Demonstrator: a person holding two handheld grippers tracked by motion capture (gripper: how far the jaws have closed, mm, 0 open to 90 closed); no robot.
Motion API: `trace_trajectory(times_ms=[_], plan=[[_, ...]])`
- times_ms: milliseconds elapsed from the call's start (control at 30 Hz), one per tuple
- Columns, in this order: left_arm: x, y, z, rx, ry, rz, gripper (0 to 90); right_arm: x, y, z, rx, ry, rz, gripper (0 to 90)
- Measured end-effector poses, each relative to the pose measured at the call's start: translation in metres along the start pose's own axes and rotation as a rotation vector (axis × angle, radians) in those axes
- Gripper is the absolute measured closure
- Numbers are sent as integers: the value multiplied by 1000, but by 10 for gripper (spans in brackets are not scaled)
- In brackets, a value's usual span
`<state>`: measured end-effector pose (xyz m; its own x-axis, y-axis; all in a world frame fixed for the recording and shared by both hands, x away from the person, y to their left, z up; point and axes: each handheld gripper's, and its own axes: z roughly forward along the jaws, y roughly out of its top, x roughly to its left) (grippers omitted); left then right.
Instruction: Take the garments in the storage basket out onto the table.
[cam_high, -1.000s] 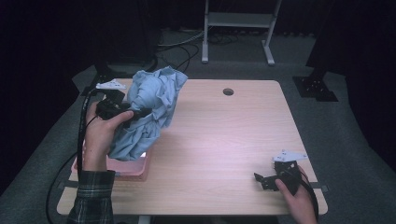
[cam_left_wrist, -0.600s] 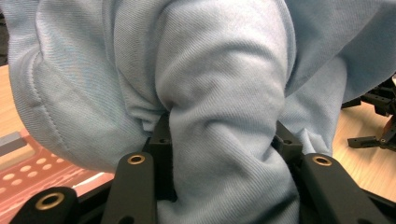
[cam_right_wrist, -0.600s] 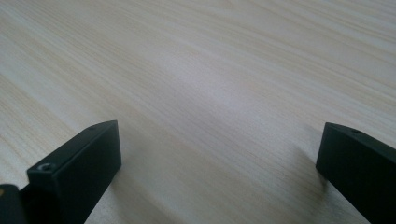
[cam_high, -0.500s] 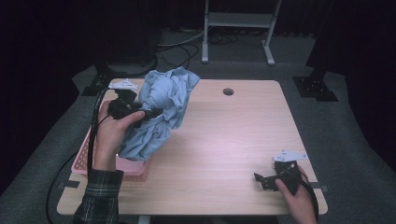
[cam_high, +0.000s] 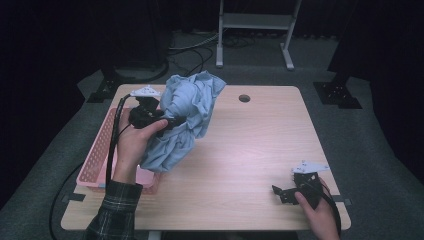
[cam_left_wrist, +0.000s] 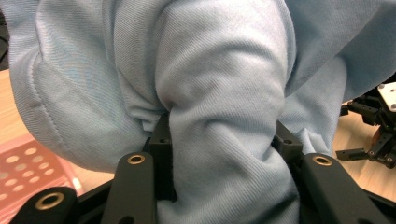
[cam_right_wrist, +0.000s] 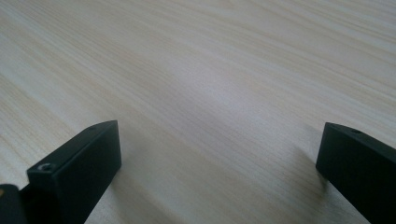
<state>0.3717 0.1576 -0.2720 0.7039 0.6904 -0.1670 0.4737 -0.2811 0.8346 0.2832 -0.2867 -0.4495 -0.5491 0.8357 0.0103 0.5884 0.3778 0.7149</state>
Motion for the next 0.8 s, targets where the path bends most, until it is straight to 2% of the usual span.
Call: trace_trajectory(times_ms=[433,600,800], plan=[[-18,6,22,9,-32,26,554,0,0,0,0,0,0,0],[-24,11,30,19,-57,40,554,0,0,0,0,0,0,0],[-29,17,35,5,-73,47,554,0,0,0,0,0,0,0]])
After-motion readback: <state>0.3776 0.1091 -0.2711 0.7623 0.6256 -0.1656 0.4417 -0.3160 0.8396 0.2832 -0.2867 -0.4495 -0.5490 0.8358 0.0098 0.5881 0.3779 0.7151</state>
